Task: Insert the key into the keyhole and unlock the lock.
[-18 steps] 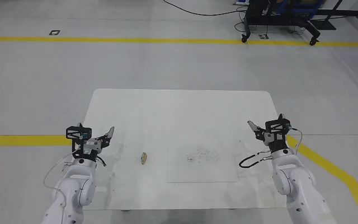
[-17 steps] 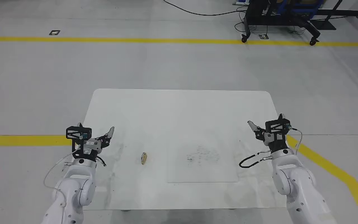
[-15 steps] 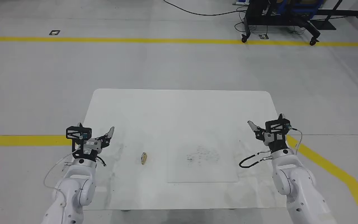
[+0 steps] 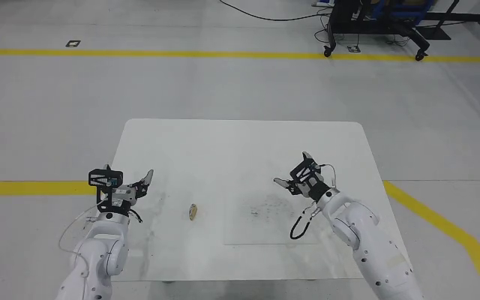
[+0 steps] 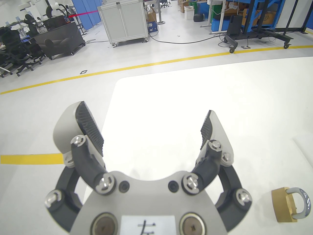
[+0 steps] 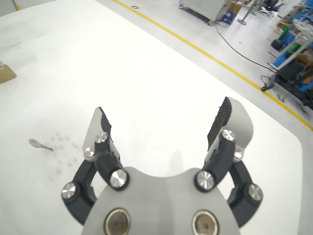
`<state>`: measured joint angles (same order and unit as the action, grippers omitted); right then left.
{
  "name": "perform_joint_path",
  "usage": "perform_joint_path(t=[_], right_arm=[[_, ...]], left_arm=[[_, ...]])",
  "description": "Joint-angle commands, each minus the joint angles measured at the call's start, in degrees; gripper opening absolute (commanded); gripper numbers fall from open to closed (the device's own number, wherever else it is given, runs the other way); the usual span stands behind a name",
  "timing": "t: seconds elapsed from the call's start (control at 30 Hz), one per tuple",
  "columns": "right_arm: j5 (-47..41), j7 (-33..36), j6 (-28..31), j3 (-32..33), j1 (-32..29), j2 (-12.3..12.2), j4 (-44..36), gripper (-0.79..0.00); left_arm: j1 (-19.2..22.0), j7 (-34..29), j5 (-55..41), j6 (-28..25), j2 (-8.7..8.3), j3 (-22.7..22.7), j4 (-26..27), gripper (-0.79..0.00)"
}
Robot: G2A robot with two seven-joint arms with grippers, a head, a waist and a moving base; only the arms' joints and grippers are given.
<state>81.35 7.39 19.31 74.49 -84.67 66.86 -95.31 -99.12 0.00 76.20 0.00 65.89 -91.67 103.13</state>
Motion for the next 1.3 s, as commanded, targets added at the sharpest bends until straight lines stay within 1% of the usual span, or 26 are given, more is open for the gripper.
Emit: perform_joint_path(t=[0.0, 0.23, 0.27, 0.37, 0.43, 0.5, 0.6, 0.73, 0.8, 0.83, 0.87, 0.97, 1.07, 1.13, 1.2, 1.23, 1.27], right_arm=[[0.1, 0.0, -0.2, 0.1, 0.0, 0.0, 0.0, 0.0], [-0.3, -0.2, 0.4, -0.1, 0.0, 0.0, 0.0, 0.0], [-1.8, -0.9, 3.0, -0.6, 0.0, 0.0, 0.3, 0.0], [-5.1, -1.6, 14.3, -1.1, 1.7, -0.4, 2.7, 0.0], [-4.2, -1.1, 22.5, -1.8, 3.3, -0.8, 3.6, 0.0], [-0.8, -0.1, 28.8, -2.8, 4.5, -1.2, 3.4, 0.0], [4.7, 0.6, 34.0, -4.5, 5.6, -1.7, 2.4, 0.0], [10.0, 0.8, 36.0, -7.2, 6.0, -1.9, 1.6, -0.003], [11.4, 0.7, 35.6, -8.7, 6.6, -1.8, 2.2, -0.148], [12.0, 0.8, 35.6, -9.4, 7.0, -1.8, 2.7, -0.302], [12.4, 1.0, 35.8, -10.0, 7.5, -1.8, 3.1, -0.403], [13.0, 1.0, 36.1, -11.4, 8.6, -1.7, 4.0, -0.486], [13.4, 1.3, 35.6, -12.6, 9.4, -1.6, 4.8, -0.511], [13.4, 1.5, 35.0, -13.1, 9.8, -1.5, 5.4, -0.511], [13.2, 1.7, 34.5, -13.6, 10.3, -1.4, 6.1, -0.542], [13.1, 1.8, 34.3, -13.9, 10.5, -1.4, 6.2, -0.613], [12.9, 1.6, 34.3, -14.1, 10.7, -1.4, 6.4, -0.656]], left_arm=[[0.0, 0.0, 0.0, 0.0, 0.0, 0.0, 0.0, 0.0], [0.0, 0.0, 0.0, 0.0, 0.0, 0.0, 0.0, 0.0], [0.0, 0.0, 0.0, 0.0, 0.0, 0.0, 0.0, 0.0], [0.0, 0.0, 0.0, 0.0, 0.0, 0.0, 0.0, 0.0], [0.0, 0.0, 0.0, 0.0, 0.0, 0.0, 0.0, 0.0], [0.0, 0.0, 0.0, 0.0, 0.0, 0.0, 0.0, 0.0], [0.0, 0.0, 0.0, 0.0, 0.0, 0.0, 0.0, 0.0], [0.0, 0.0, 0.0, 0.0, 0.0, 0.0, 0.0, 0.0], [0.0, 0.0, 0.0, 0.0, 0.0, 0.0, 0.0, 0.0], [0.0, 0.0, 0.0, 0.0, 0.0, 0.0, 0.0, 0.0], [0.0, 0.0, 0.0, 0.0, 0.0, 0.0, 0.0, 0.0], [0.0, 0.0, 0.0, 0.0, 0.0, 0.0, 0.0, 0.0], [0.0, 0.0, 0.0, 0.0, 0.0, 0.0, 0.0, 0.0], [0.0, 0.0, 0.0, 0.0, 0.0, 0.0, 0.0, 0.0], [0.0, 0.0, 0.0, 0.0, 0.0, 0.0, 0.0, 0.0], [0.0, 0.0, 0.0, 0.0, 0.0, 0.0, 0.0, 0.0], [0.0, 0.0, 0.0, 0.0, 0.0, 0.0, 0.0, 0.0]])
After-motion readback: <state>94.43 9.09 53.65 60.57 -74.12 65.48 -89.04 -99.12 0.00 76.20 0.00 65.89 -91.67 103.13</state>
